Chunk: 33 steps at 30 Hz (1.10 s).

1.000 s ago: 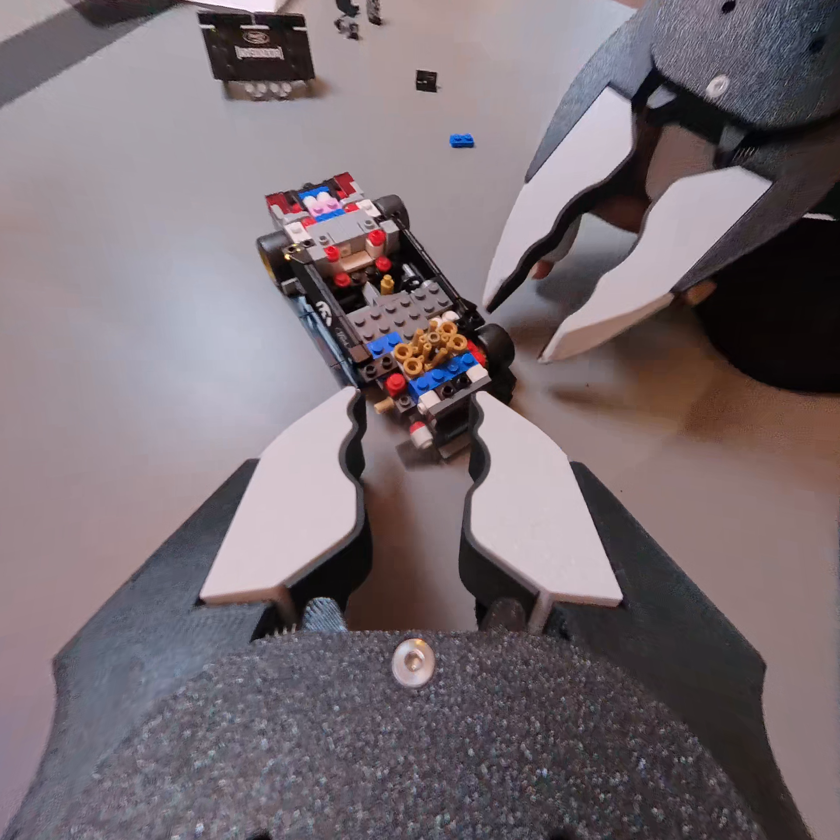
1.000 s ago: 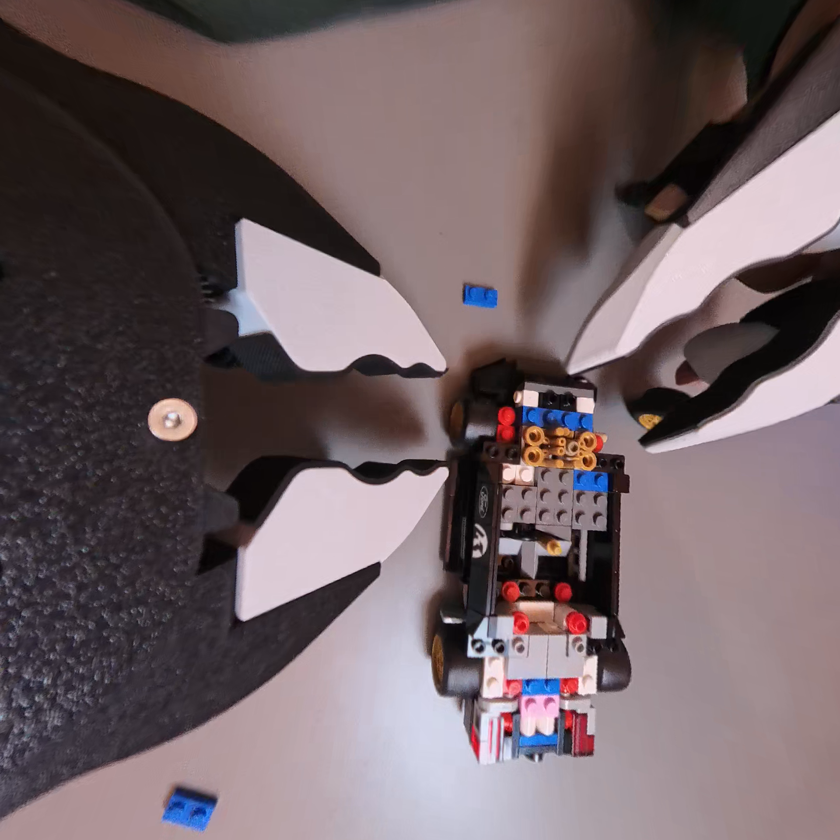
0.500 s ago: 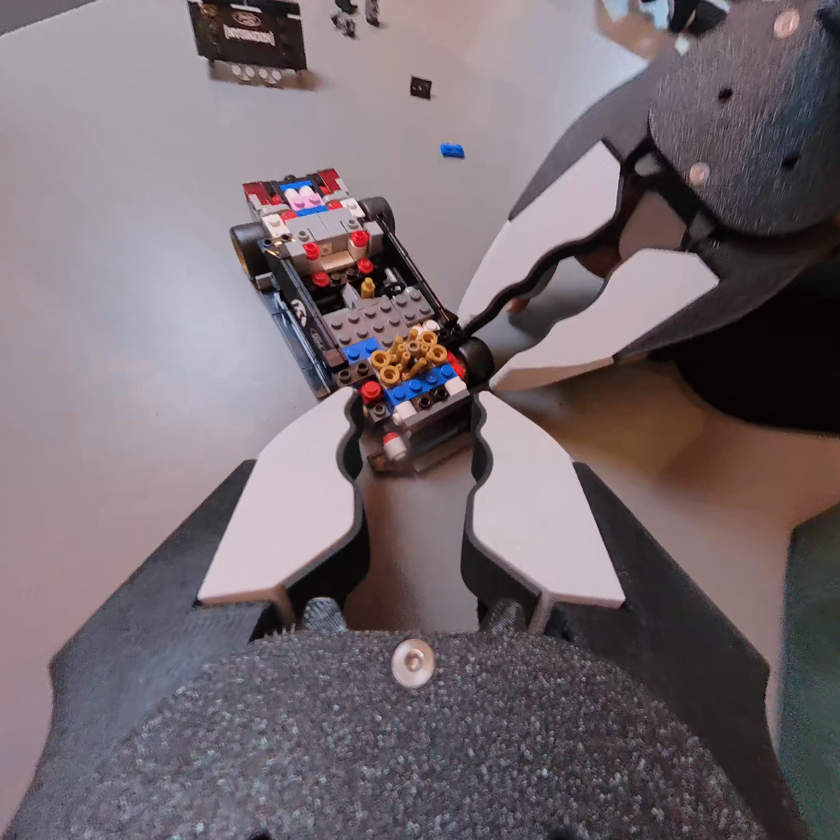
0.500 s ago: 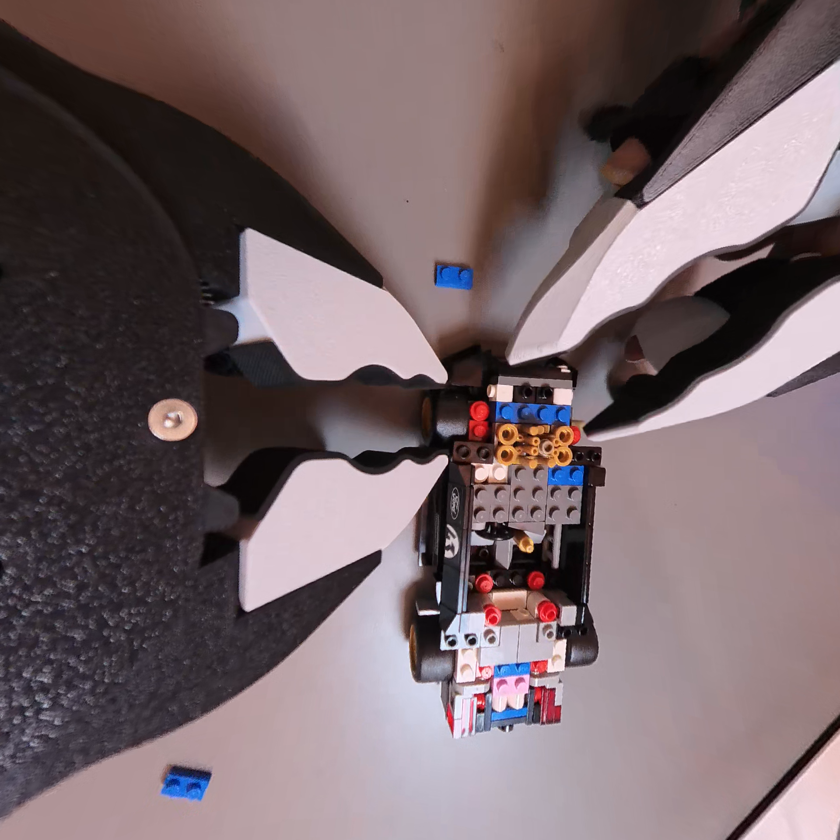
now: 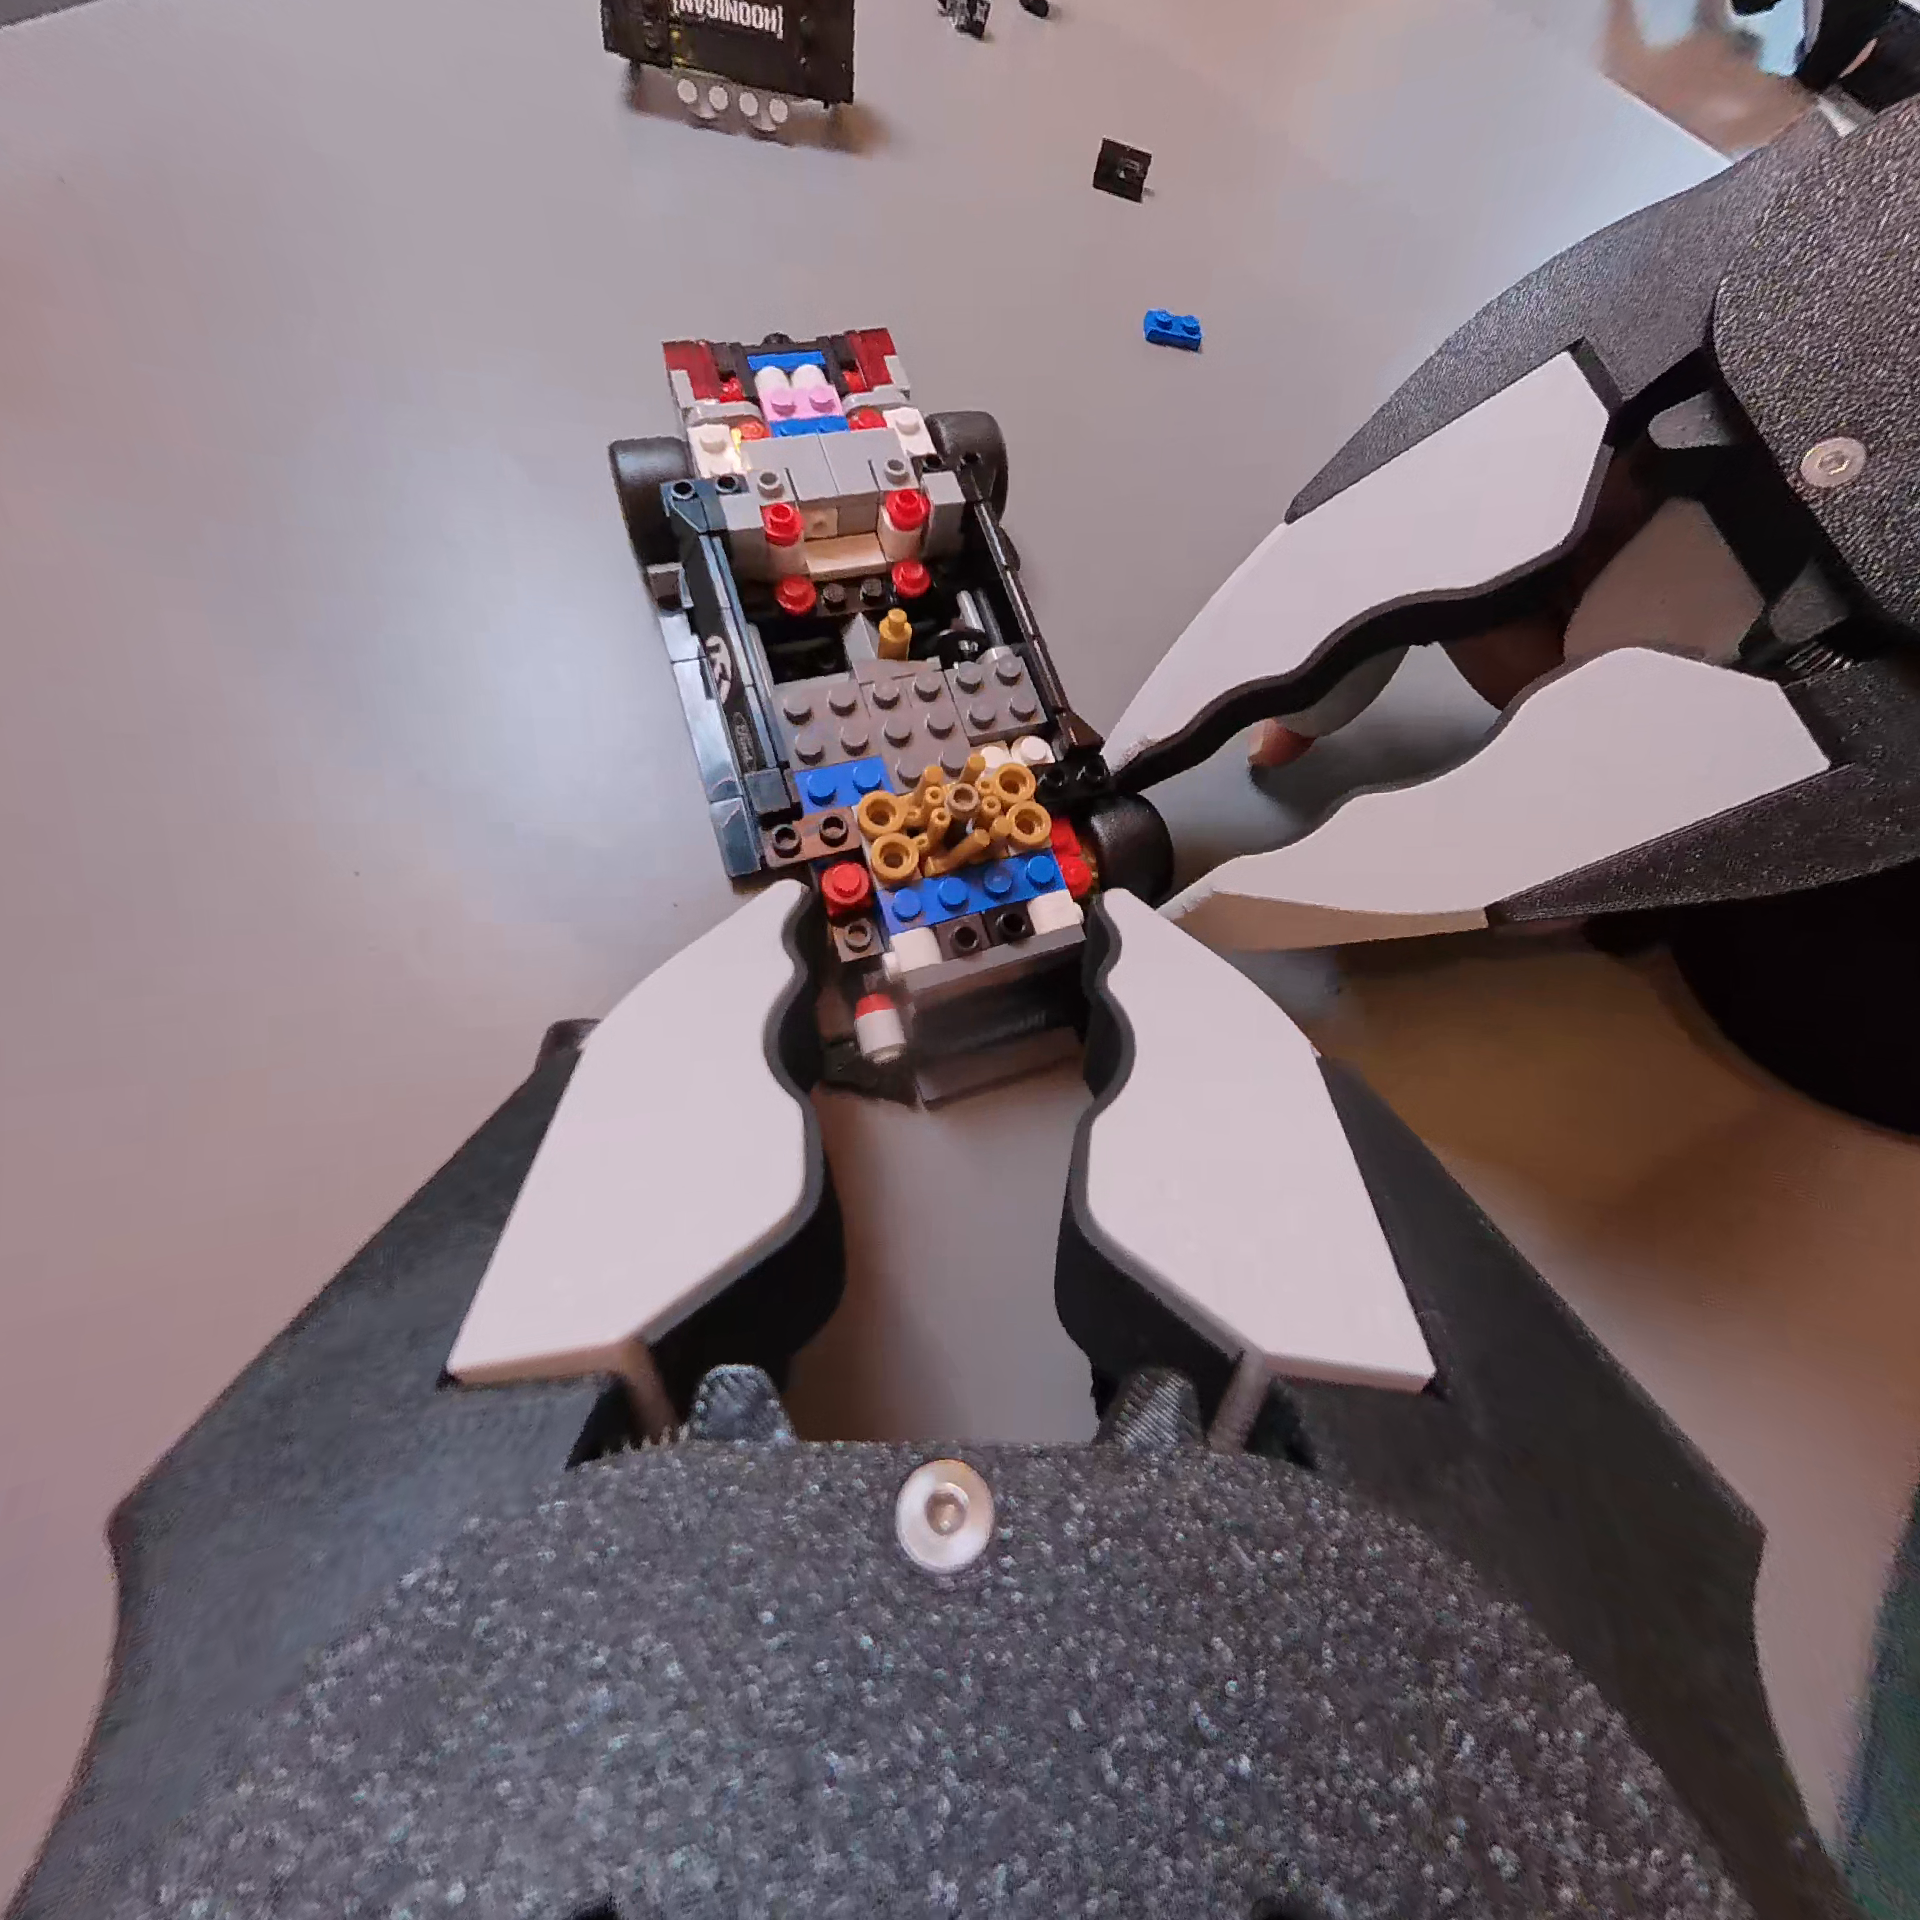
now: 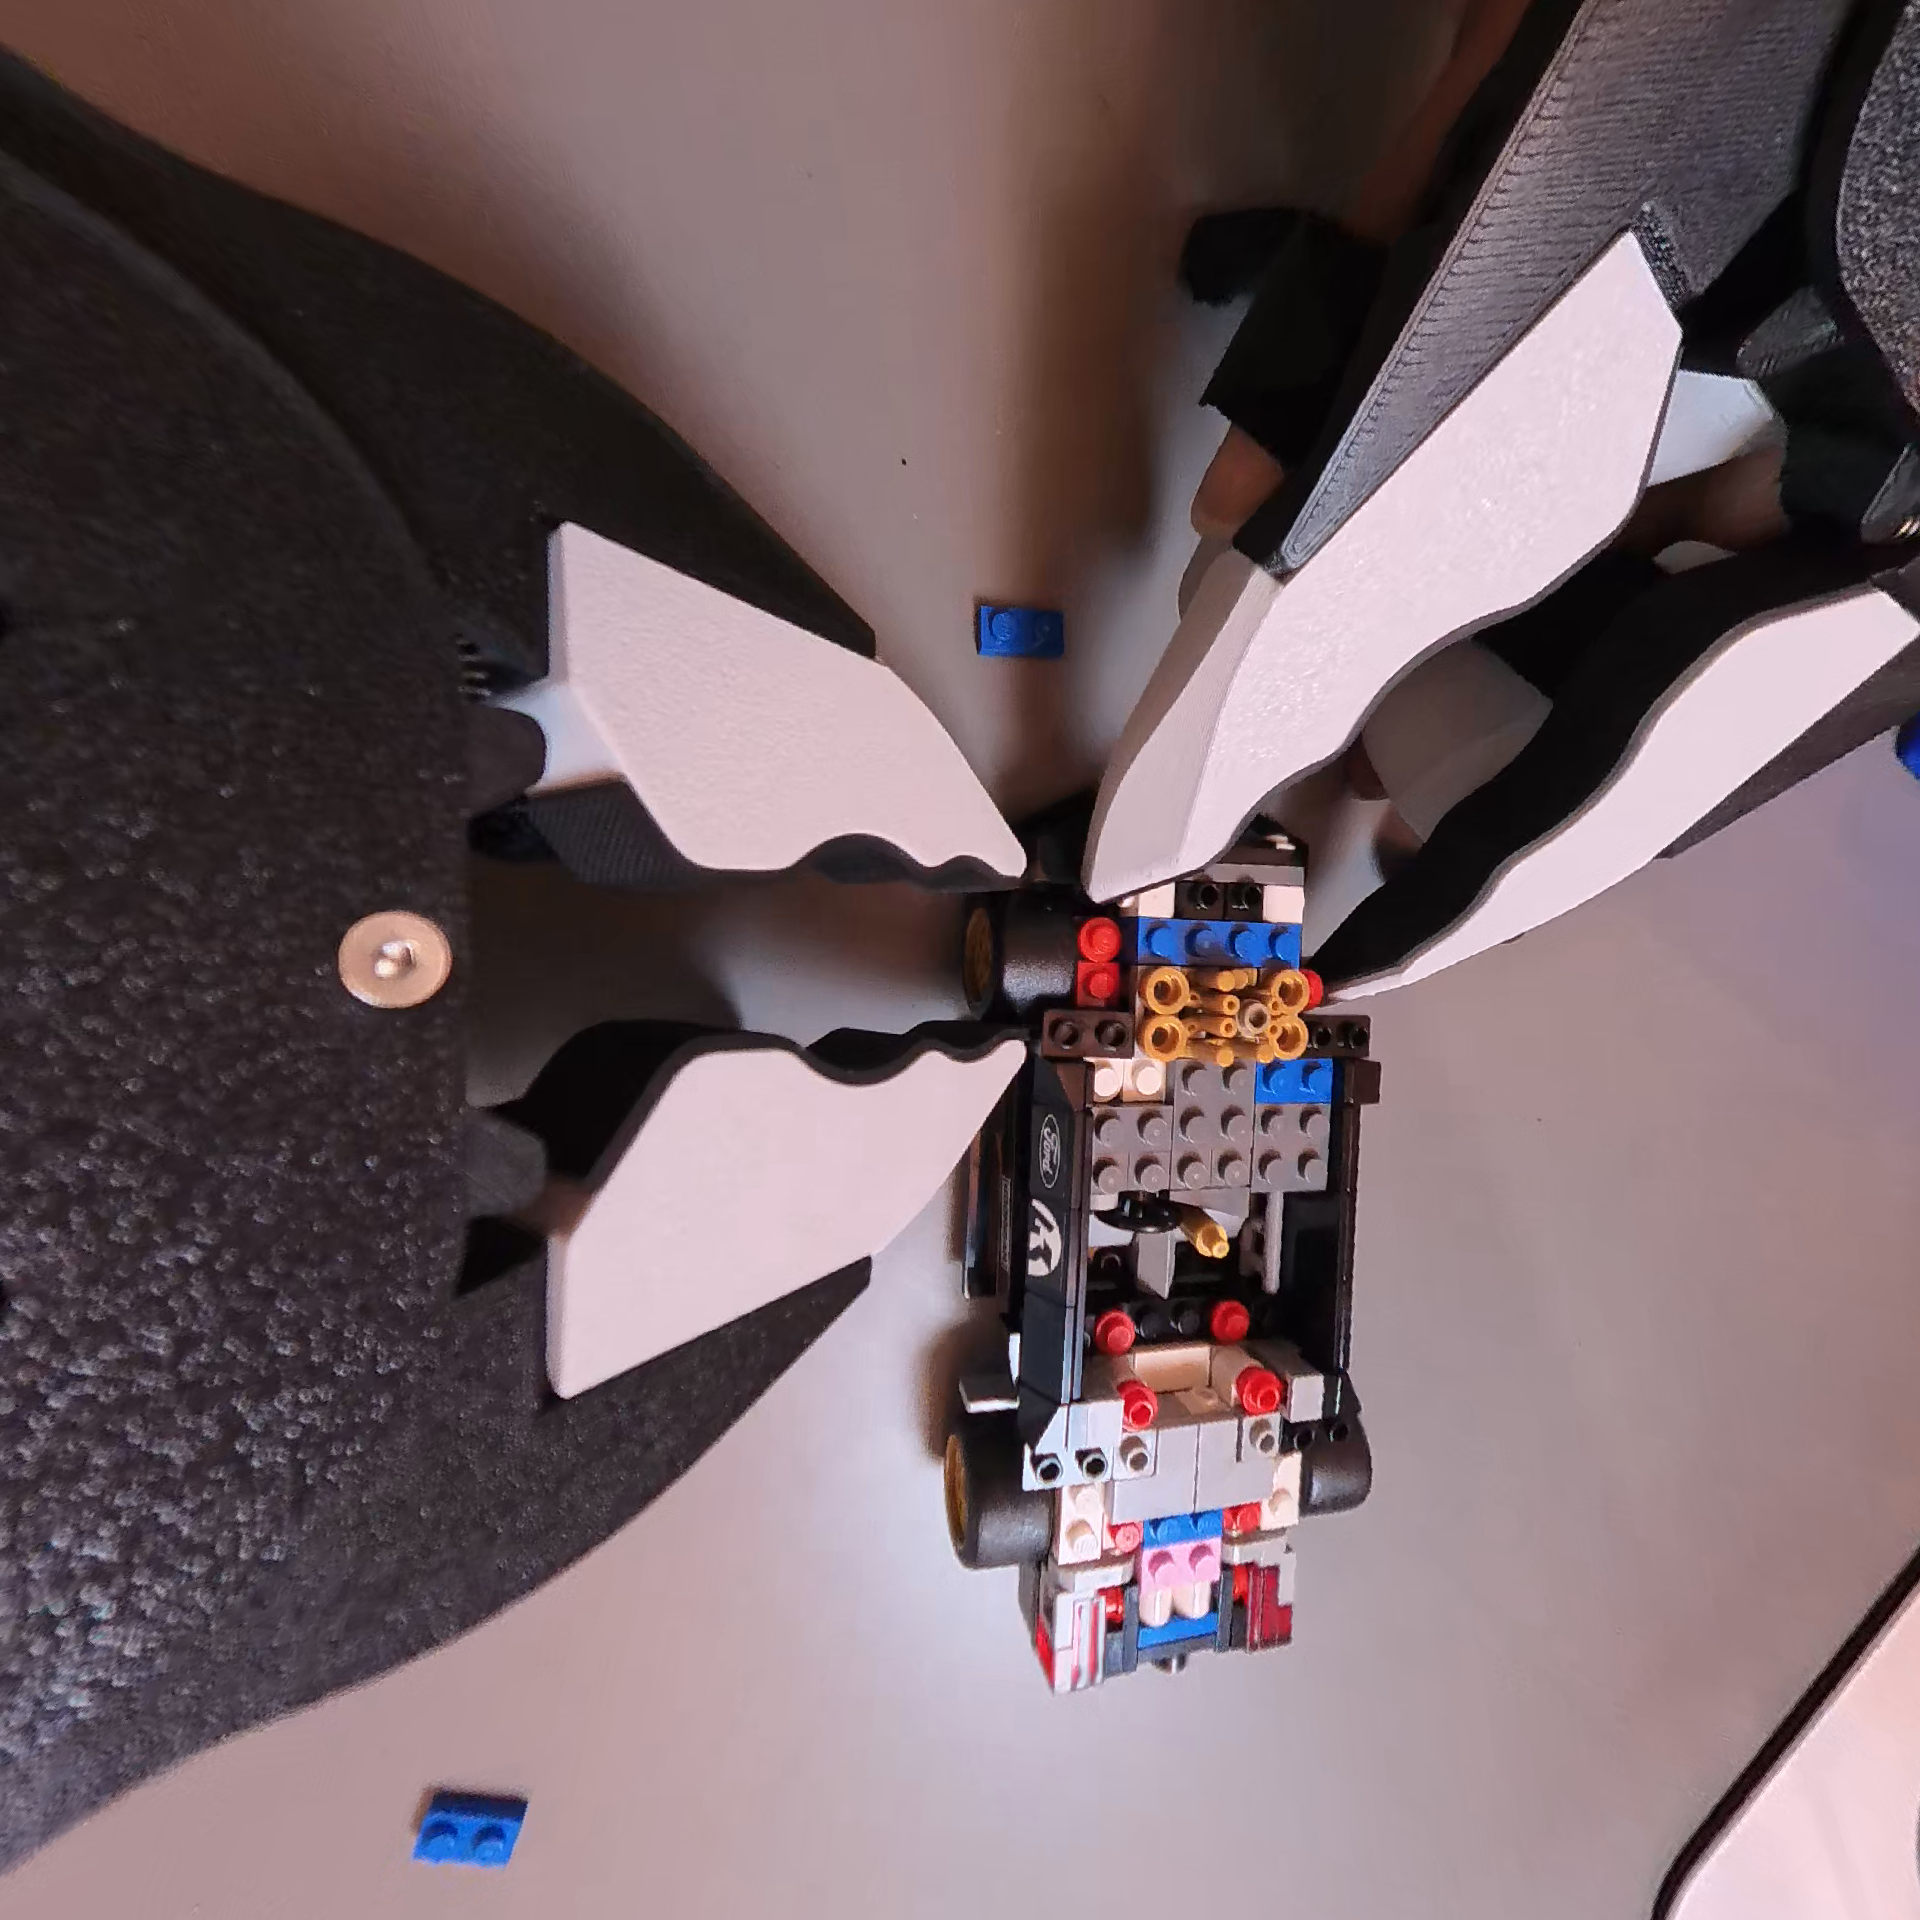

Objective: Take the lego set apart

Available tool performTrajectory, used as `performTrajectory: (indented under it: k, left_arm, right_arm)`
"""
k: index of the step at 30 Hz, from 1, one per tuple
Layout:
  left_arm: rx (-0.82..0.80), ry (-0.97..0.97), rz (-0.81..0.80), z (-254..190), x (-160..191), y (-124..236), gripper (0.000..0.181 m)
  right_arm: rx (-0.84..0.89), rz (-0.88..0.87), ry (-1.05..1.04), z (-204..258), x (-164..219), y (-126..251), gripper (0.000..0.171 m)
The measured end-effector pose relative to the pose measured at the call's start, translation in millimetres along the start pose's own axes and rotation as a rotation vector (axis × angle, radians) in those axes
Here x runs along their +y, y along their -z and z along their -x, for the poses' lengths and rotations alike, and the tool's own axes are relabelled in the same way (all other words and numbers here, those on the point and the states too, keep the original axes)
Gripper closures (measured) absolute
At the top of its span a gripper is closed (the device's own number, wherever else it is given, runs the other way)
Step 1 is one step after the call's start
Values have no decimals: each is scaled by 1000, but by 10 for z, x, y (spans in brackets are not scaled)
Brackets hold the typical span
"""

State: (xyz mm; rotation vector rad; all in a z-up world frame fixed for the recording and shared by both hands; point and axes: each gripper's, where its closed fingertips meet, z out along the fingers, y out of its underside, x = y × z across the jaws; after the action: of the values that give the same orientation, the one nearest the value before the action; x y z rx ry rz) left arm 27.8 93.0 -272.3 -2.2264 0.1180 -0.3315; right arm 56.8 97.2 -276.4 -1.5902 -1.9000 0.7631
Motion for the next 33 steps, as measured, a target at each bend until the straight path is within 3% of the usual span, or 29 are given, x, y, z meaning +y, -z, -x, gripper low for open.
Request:
performTrajectory:
  k: [16, 19, 23, 31, 33]
  left_arm:
    - [3, -24, -6, -73, -13, -39, 134]
    - [-132, -31, -6, 212, -13, 37, 144]
    - [-32, -77, 18, -64, 32, 13, 145]
    - [-18, -69, 19, -60, 1, -22, 145]
    - [-8, -62, 13, -76, 5, -13, 142]
  right_arm:
    - [25, 31, -21, 9, 84, 77, 147]
    - [6, 58, -75, 14, 165, 159, 147]
    - [0, 59, -115, 59, 259, 274, 147]
    - [37, 62, -65, 76, 313, 340, 147]
    - [10, 56, -62, 113, 302, 333, 129]
